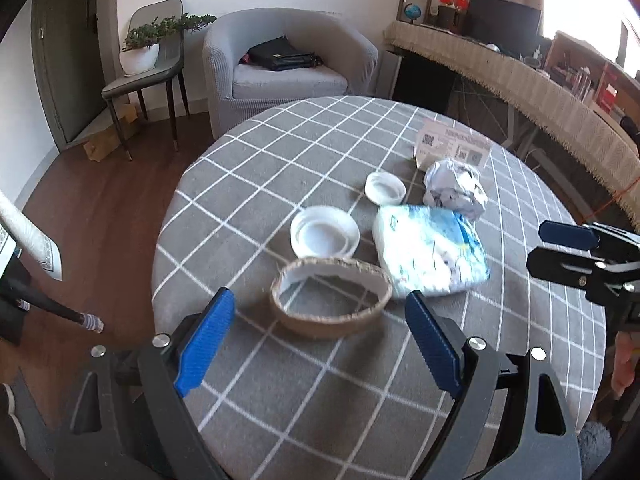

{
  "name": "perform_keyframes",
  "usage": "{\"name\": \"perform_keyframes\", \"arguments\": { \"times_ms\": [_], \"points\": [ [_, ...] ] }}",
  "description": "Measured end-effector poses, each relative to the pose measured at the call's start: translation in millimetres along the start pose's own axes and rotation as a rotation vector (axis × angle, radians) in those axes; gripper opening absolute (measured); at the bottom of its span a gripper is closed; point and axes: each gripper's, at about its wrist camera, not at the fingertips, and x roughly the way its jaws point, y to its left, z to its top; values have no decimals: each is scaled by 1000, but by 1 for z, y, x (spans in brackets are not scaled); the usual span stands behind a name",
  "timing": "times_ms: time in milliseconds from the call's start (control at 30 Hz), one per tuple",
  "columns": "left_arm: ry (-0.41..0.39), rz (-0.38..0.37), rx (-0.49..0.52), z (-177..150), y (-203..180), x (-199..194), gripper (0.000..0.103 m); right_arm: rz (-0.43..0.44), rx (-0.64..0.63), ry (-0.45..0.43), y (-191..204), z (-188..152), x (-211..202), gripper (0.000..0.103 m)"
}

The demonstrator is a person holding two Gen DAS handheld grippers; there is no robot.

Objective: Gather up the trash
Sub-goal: 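Grasp the brown tape roll with the left tool, then grasp the crumpled white paper ball with the right tool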

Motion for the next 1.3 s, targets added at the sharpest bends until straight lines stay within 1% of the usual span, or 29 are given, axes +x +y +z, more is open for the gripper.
{"name": "perform_keyframes", "arguments": {
  "times_ms": [67, 133, 167, 200, 400, 600, 700, 833, 900, 933, 1033, 1100, 1167, 1300],
  "points": [
    [-7, 0, 3, 3, 0, 2, 86, 2, -4, -3, 1, 4, 1, 74],
    [-18, 0, 13, 4, 0, 3, 75, 7, -12, -9, 2, 8, 2, 74],
    [-23, 0, 19, 5, 0, 3, 64, 10, -13, -10, 3, 10, 3, 74],
    [-25, -2, 24, 5, 0, 2, 61, 12, -13, -13, 4, 13, 4, 74],
    [-31, -27, 0, 3, 8, -2, 60, 33, 6, -16, 5, 27, 12, 74],
    [-45, -35, -27, 0, 20, -16, 60, 13, 13, -2, 7, 38, 25, 74],
    [-53, -30, -38, -3, 26, -24, 60, 9, 27, 20, 6, 40, 34, 65],
    [-59, -28, -62, -6, 36, -35, 60, -17, 69, 40, 4, 40, 45, 65],
    [-63, -25, -69, -8, 41, -40, 60, -13, 90, 39, 2, 41, 47, 64],
    [-64, -24, -71, -8, 42, -43, 60, -6, 101, 40, 1, 42, 49, 61],
    [-66, -22, -75, -11, 48, -50, 60, -23, 113, 41, -1, 46, 53, 55],
    [-67, -17, -75, -14, 51, -55, 60, -38, 116, 47, -2, 47, 57, 52],
    [-68, -13, -79, -15, 55, -59, 60, -46, 115, 48, -2, 49, 59, 47],
    [-75, 2, -92, -19, 64, -71, 60, -55, 76, 37, 8, 52, 55, 45]
  ]
}}
